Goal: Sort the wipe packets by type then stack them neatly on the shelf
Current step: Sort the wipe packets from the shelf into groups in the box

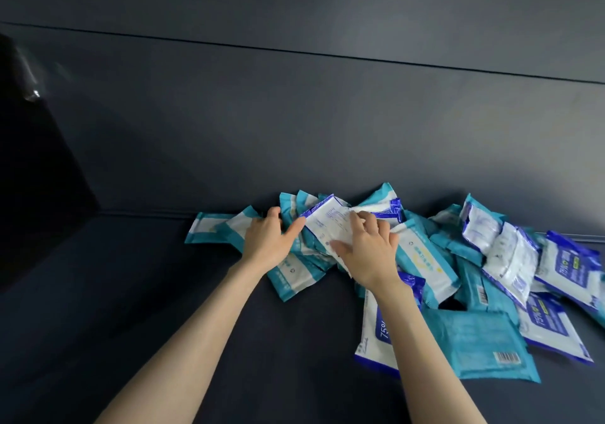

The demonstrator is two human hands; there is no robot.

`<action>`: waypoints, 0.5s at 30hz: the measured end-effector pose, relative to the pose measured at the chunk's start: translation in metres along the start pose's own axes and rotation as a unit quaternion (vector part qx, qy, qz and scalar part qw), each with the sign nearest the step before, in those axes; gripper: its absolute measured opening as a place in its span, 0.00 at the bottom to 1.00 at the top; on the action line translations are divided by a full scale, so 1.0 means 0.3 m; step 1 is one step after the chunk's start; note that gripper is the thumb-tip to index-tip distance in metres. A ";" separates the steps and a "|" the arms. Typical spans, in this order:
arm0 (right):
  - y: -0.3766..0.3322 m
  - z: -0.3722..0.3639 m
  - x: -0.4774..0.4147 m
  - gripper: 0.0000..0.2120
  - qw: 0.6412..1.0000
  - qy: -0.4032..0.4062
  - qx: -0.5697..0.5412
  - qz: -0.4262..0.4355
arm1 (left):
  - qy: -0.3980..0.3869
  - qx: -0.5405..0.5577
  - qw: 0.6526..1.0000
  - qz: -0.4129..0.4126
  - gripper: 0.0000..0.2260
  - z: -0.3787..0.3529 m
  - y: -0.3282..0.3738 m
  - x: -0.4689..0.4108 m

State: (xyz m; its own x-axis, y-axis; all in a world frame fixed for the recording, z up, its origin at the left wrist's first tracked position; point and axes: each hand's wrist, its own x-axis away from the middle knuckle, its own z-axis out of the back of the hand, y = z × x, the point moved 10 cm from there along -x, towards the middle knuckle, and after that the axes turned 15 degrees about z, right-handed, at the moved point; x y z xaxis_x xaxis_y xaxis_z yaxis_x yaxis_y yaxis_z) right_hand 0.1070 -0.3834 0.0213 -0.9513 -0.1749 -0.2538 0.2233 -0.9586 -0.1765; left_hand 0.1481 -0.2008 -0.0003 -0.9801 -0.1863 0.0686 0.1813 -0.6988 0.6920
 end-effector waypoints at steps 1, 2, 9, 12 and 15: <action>0.009 0.000 -0.006 0.31 1.000 0.000 -0.002 -0.006 | -0.014 0.010 1.000 0.016 0.25 -0.011 0.000 -0.016; 0.018 0.000 -0.011 0.31 1.000 0.000 -0.008 -0.014 | -0.026 0.026 0.999 0.030 0.24 -0.017 0.002 -0.030; 0.068 0.001 -0.024 0.31 0.987 0.059 -0.122 -0.082 | -0.146 0.170 0.969 0.100 0.21 -0.072 -0.001 -0.061; 0.092 -0.007 -0.027 0.30 0.978 0.071 -0.163 -0.110 | -0.157 0.142 0.973 0.089 0.28 -0.084 0.008 -0.056; 0.110 -0.017 -0.035 0.26 0.970 0.078 -0.190 -0.131 | -0.155 0.166 0.971 0.078 0.25 -0.085 0.015 -0.060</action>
State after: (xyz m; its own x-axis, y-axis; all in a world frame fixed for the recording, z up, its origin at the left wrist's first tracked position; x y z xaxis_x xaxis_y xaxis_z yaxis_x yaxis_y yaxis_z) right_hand 0.1255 -0.4119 0.0135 -0.9487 0.1285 -0.2889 0.0683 -0.8088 -0.5842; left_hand 0.1687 -0.2183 -0.0167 -0.9292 -0.0189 0.3692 0.3443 -0.4077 0.8457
